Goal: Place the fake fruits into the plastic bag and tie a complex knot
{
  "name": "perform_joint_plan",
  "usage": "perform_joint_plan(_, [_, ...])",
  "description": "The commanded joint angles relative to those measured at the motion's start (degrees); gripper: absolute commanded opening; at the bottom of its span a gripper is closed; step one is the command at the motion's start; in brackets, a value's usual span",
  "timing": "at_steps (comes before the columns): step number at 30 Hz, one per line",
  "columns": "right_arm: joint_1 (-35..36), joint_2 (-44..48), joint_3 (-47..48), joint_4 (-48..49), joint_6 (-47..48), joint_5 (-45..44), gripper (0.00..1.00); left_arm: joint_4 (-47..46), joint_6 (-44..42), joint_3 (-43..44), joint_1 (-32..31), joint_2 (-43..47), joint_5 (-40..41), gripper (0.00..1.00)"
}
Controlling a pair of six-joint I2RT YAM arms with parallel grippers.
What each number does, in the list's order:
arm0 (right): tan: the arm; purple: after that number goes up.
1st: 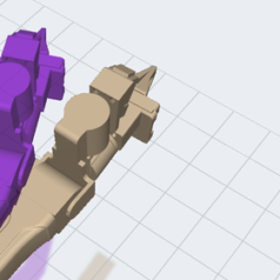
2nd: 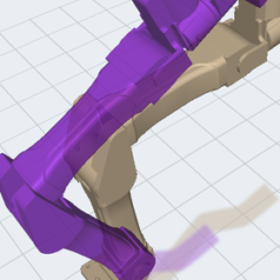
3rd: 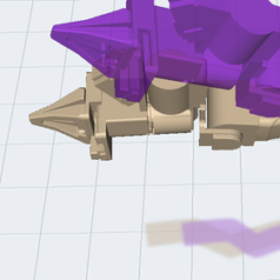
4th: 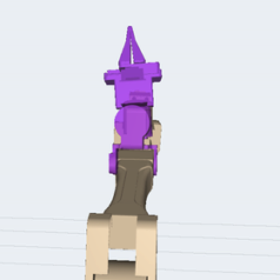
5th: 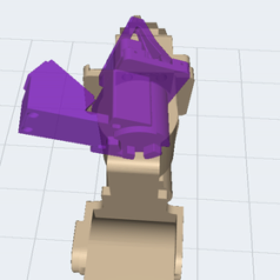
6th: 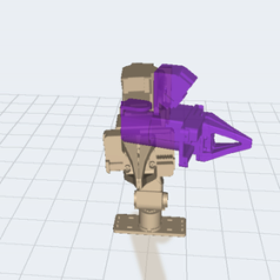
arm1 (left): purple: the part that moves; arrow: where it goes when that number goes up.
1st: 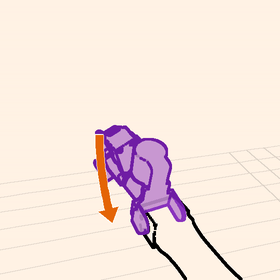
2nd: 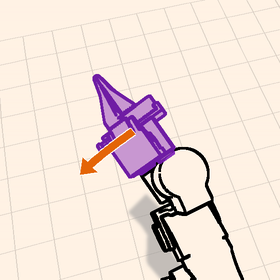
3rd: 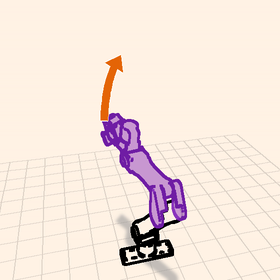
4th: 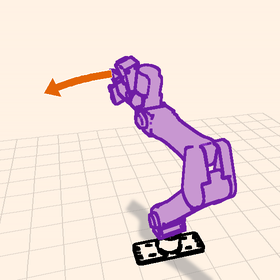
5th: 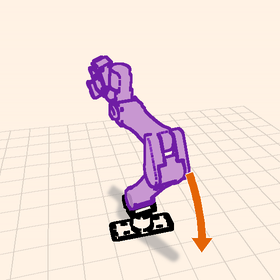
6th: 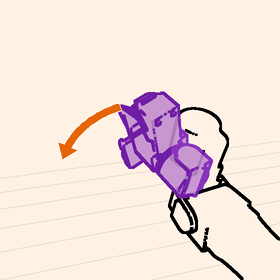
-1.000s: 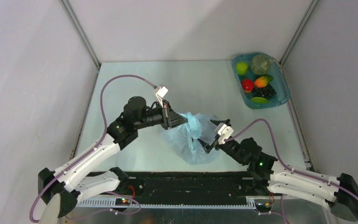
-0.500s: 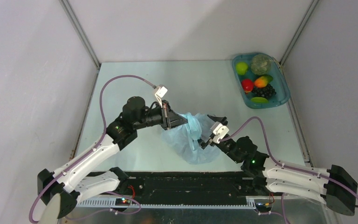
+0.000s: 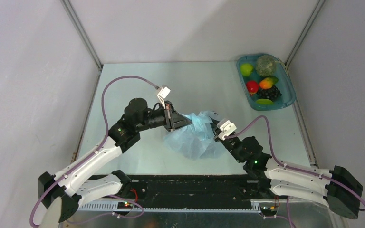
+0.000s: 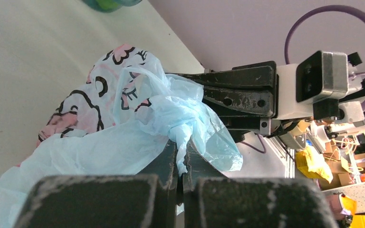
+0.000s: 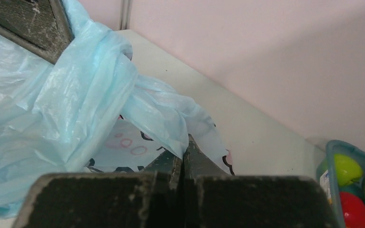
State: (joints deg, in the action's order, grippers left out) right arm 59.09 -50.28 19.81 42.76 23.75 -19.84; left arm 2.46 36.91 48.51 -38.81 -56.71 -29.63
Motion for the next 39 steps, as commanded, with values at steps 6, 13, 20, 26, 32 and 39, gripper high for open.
perform_joint_plan(6, [-0.65, 1.92, 2.36, 4.05, -0.54, -16.72, 0.0, -8.04, -1.18, -0.47, 0.34, 1.15, -0.2, 0.0])
perform_joint_plan(13, [-0.52, 6.7, 4.94, -7.26, -8.86, -16.72, 0.01, -10.72, -10.07, -1.73, -0.67, 1.0, 5.62, 0.0])
perform_joint_plan(20, [0.01, 16.56, 6.46, -25.12, -25.56, -13.58, 0.55, -19.85, -11.73, -5.74, -2.22, 0.02, 11.03, 0.0])
perform_joint_plan(26, [0.11, 27.54, 7.58, -36.31, -43.11, -10.57, 0.68, -25.35, -12.93, -7.82, -3.79, -1.73, 14.56, 0.0])
perform_joint_plan(32, [0.09, 25.63, 14.56, -44.21, -66.18, -6.15, 0.7, -26.36, -15.11, -8.13, -5.89, -2.42, 18.86, 0.0])
perform_joint_plan(39, [0.21, 13.41, 26.01, -52.62, -86.73, 2.56, 0.79, -27.28, -19.26, -10.05, -8.46, -1.52, 24.84, 0.0])
